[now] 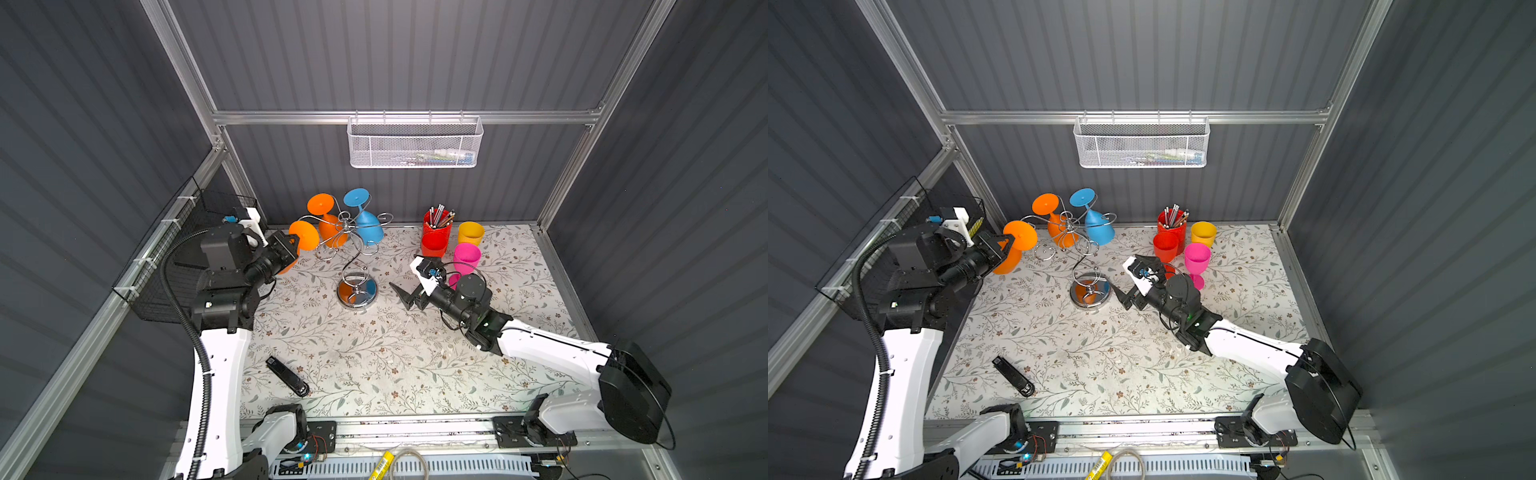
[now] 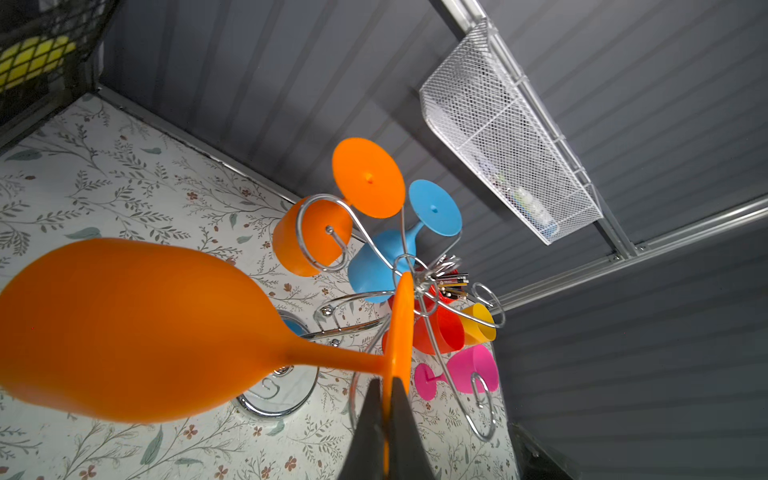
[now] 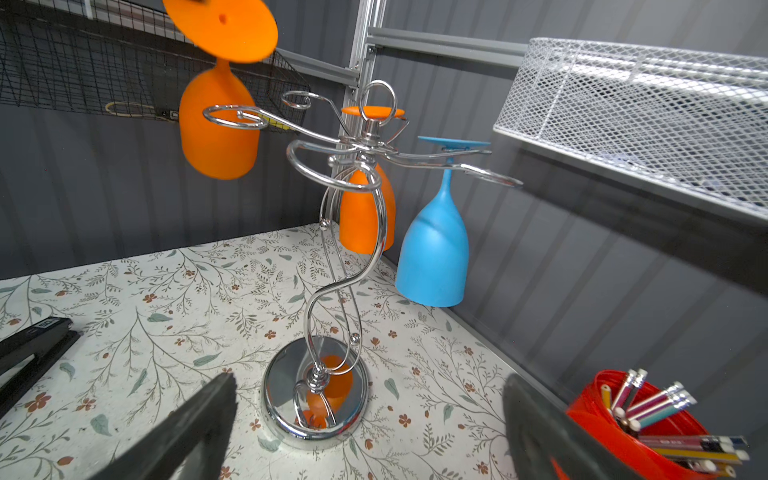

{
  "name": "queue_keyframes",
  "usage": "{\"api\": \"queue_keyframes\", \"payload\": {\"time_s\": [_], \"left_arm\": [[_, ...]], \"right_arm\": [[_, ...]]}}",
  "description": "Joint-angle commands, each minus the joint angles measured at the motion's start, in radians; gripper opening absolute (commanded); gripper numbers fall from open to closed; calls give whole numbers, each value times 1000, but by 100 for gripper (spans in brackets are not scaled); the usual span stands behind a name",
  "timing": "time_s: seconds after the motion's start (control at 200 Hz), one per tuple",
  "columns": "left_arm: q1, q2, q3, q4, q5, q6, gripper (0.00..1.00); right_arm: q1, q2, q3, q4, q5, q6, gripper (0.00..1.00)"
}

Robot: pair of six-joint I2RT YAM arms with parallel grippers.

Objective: Take the wine glass off the wine glass rack

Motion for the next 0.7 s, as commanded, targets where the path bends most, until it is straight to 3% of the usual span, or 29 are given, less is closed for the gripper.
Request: {"api": "queue_keyframes", "payload": {"time_s": [0.0,0.35,0.695], "left_arm": [[5,10,86,-6,83,74,0],[5,92,248,-8,219,152,0],[-36,151,401,-20,223,235,0]], "right_arm": [[4,19,41,-19,29,11,99],[3,32,65,-50,55,17,99],[1,23,43,-12,6,23,99]]}}
